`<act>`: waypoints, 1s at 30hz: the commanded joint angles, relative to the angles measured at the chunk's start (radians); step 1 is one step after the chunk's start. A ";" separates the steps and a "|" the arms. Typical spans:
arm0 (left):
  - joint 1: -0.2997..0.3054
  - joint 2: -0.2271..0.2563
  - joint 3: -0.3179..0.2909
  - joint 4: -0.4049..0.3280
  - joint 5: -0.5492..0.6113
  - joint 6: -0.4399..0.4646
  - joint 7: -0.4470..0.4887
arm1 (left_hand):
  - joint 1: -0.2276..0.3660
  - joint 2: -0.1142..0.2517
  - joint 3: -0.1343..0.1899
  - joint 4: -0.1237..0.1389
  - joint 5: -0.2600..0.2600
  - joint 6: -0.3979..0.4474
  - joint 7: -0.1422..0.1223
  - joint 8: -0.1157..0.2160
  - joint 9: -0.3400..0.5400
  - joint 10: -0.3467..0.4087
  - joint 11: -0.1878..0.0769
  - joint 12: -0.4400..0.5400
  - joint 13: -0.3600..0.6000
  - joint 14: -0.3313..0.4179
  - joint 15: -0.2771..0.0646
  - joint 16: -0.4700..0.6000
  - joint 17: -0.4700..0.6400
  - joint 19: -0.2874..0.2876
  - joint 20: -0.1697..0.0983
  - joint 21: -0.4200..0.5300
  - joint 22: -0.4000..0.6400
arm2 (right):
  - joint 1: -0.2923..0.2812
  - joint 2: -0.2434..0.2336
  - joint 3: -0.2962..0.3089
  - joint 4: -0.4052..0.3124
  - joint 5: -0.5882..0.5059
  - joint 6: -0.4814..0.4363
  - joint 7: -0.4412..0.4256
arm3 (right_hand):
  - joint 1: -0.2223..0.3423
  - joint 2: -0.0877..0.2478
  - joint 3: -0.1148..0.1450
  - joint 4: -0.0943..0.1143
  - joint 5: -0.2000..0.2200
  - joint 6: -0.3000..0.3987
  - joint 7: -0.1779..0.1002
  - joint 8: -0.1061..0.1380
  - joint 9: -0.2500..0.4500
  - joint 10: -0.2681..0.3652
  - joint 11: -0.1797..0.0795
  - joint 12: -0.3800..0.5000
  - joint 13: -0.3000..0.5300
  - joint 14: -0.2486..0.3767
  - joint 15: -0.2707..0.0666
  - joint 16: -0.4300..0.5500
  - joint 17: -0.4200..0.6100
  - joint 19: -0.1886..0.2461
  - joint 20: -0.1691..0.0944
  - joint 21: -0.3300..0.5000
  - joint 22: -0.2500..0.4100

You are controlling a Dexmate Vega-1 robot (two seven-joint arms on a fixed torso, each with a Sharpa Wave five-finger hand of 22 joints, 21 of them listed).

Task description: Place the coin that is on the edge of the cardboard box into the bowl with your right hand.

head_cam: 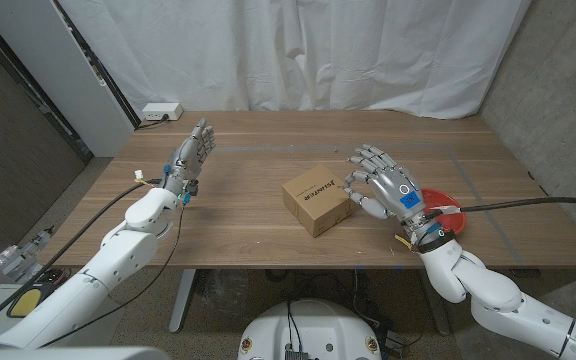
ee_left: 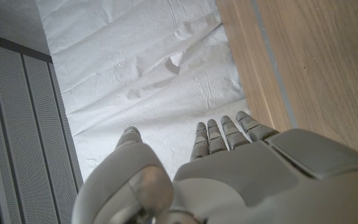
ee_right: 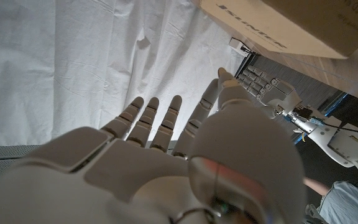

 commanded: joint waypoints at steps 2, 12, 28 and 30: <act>0.000 -0.008 0.004 0.003 0.003 -0.006 0.004 | 0.005 0.008 -0.006 0.003 -0.001 0.009 0.001 -0.003 0.003 0.003 0.003 0.001 0.003 -0.001 -0.001 0.000 0.005 -0.008 -0.033 -0.003 0.002 | -0.042 0.000 0.048 -0.047 0.022 -0.052 0.043 | -0.012 -0.001 -0.006 0.000 -0.005 0.008 0.001 0.010 -0.001 0.007 -0.007 0.003 0.000 0.013 -0.075 0.005 0.003 0.013 -0.043 0.007 0.002; -0.007 -0.015 0.006 0.017 0.003 -0.007 0.008 | 0.006 0.008 -0.007 0.003 -0.001 0.008 0.002 -0.003 0.003 0.002 0.004 0.001 0.003 -0.001 -0.001 0.000 0.005 -0.007 -0.033 -0.003 0.002 | -0.053 0.017 0.077 -0.042 0.058 -0.062 0.033 | -0.016 0.000 -0.009 0.002 -0.007 0.006 0.000 0.010 -0.007 0.006 -0.009 -0.001 -0.004 0.014 -0.075 0.003 0.003 0.018 -0.043 0.009 0.001; -0.056 -0.021 0.025 0.034 0.011 0.028 0.012 | 0.007 0.010 -0.009 0.003 -0.001 0.014 -0.002 0.000 0.003 0.005 0.000 0.002 0.003 -0.002 -0.001 0.000 0.005 -0.008 -0.033 -0.003 0.002 | -0.080 0.015 0.128 -0.018 0.109 -0.060 -0.012 | -0.019 0.001 -0.012 0.002 -0.010 0.006 0.000 0.010 -0.018 0.017 -0.008 -0.001 -0.009 0.028 -0.083 0.004 0.001 0.036 -0.046 0.015 -0.001; -0.073 -0.022 0.032 0.046 0.016 0.032 0.005 | 0.007 0.010 -0.009 0.003 -0.001 0.015 -0.002 0.000 0.003 0.005 -0.001 0.002 0.003 -0.002 -0.001 0.000 0.005 -0.008 -0.033 -0.003 0.002 | -0.094 0.013 0.138 -0.022 0.109 -0.073 -0.019 | -0.019 0.001 -0.012 0.002 -0.010 0.006 0.000 0.010 -0.019 0.019 -0.008 -0.001 -0.009 0.028 -0.083 0.004 0.001 0.036 -0.046 0.015 -0.001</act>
